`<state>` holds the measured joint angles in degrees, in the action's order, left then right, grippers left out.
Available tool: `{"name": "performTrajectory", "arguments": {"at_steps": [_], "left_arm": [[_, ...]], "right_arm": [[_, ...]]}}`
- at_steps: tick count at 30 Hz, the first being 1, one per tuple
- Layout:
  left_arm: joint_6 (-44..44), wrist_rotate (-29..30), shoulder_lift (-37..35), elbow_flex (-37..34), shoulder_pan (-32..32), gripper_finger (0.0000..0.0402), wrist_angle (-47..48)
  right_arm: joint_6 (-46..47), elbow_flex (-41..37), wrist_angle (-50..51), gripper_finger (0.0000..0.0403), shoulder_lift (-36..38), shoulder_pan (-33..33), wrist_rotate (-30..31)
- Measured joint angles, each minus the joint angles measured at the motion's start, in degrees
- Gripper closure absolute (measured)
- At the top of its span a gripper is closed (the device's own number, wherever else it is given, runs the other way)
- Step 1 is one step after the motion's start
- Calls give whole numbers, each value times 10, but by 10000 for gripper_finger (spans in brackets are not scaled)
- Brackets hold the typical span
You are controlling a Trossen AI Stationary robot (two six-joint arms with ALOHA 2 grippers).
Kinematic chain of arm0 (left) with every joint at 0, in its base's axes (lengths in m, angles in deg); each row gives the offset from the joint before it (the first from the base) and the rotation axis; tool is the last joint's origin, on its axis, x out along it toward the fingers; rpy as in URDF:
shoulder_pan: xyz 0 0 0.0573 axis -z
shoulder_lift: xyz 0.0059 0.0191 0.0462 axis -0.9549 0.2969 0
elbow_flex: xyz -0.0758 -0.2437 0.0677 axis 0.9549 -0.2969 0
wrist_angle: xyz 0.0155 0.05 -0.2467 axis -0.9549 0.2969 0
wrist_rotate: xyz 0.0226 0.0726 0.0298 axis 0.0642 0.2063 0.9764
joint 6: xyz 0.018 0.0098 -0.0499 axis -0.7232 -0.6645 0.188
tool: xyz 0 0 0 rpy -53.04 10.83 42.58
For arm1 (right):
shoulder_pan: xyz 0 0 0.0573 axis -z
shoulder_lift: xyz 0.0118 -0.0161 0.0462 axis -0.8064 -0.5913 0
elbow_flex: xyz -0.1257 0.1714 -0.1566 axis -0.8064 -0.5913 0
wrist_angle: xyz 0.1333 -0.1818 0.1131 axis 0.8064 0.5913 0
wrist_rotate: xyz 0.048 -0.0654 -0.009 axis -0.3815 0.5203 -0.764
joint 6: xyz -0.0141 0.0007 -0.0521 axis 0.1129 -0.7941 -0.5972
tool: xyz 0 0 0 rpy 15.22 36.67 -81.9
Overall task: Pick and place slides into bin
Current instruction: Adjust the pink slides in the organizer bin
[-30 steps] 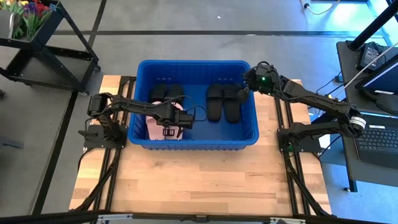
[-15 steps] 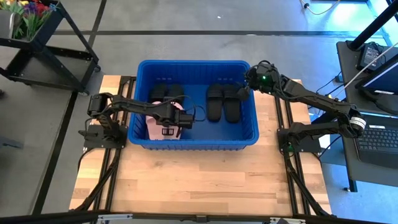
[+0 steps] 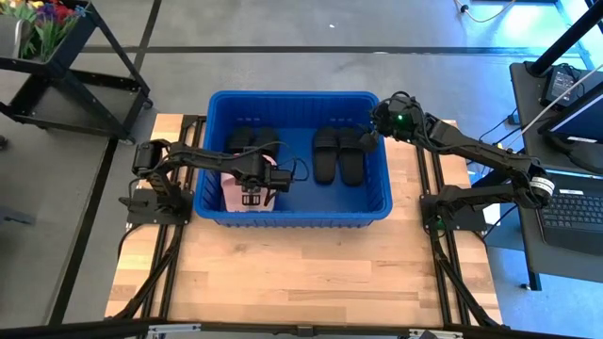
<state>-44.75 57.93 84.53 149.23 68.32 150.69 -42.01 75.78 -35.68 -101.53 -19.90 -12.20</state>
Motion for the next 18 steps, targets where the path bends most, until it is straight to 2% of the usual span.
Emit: {"name": "performTrajectory", "arguments": {"at_steps": [9, 14, 16, 18], "left_arm": [[-32, -27, -1, 54, 0, 218, 5], [-41, -30, -2, 104, -3, 218, 50], [-41, -51, -12, 125, -11, 218, 35], [-41, -103, -26, 138, -27, 218, -13]], "right_arm": [[0, 0, 0, 152, 0, 0, 0], [0, 0, 0, 152, 0, 0, 0], [0, 0, -1, 152, 0, 0, 0], [0, 0, -6, 152, 0, 0, 0]]}}
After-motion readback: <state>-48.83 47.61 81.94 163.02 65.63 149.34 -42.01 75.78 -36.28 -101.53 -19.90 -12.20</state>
